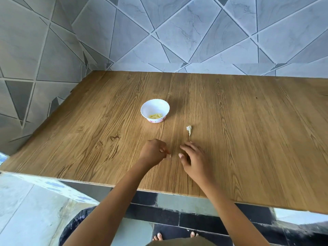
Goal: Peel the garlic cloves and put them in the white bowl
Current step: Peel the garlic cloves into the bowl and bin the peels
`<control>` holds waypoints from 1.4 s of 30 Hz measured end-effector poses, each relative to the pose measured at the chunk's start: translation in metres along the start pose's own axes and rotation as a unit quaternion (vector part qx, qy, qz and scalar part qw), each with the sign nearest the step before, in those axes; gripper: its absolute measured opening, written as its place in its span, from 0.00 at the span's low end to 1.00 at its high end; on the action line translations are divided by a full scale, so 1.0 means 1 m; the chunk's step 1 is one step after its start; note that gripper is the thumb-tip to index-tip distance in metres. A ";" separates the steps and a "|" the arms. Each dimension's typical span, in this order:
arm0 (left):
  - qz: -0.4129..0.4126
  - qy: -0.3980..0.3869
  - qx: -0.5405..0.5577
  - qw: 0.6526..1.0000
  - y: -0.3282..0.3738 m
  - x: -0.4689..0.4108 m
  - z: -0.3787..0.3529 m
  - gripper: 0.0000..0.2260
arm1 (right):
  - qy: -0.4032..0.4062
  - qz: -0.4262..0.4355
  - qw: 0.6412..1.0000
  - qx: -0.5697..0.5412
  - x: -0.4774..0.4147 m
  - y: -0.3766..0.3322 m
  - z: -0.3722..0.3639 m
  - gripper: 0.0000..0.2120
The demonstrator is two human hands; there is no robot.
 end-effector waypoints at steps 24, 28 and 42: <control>0.156 -0.141 0.498 0.842 -0.018 0.016 -0.012 0.03 | 0.101 0.139 0.982 -0.080 -0.016 -0.034 0.010 0.06; 0.175 -0.158 0.518 0.822 -0.019 0.012 -0.013 0.04 | 0.054 0.041 0.982 -0.179 -0.019 -0.026 0.006 0.04; -0.216 0.099 0.131 0.962 -0.009 0.001 0.005 0.04 | -0.124 -0.359 0.786 -0.488 -0.028 -0.011 -0.008 0.04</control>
Point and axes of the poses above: each hand's wrist, its own x-axis away from the middle knuckle, its own z-axis out of the back of the hand, y = z × x, the point moved 4 cm from there along -x, towards the middle knuckle, and after that the axes turned 5 degrees about z, right-handed, at the moved point
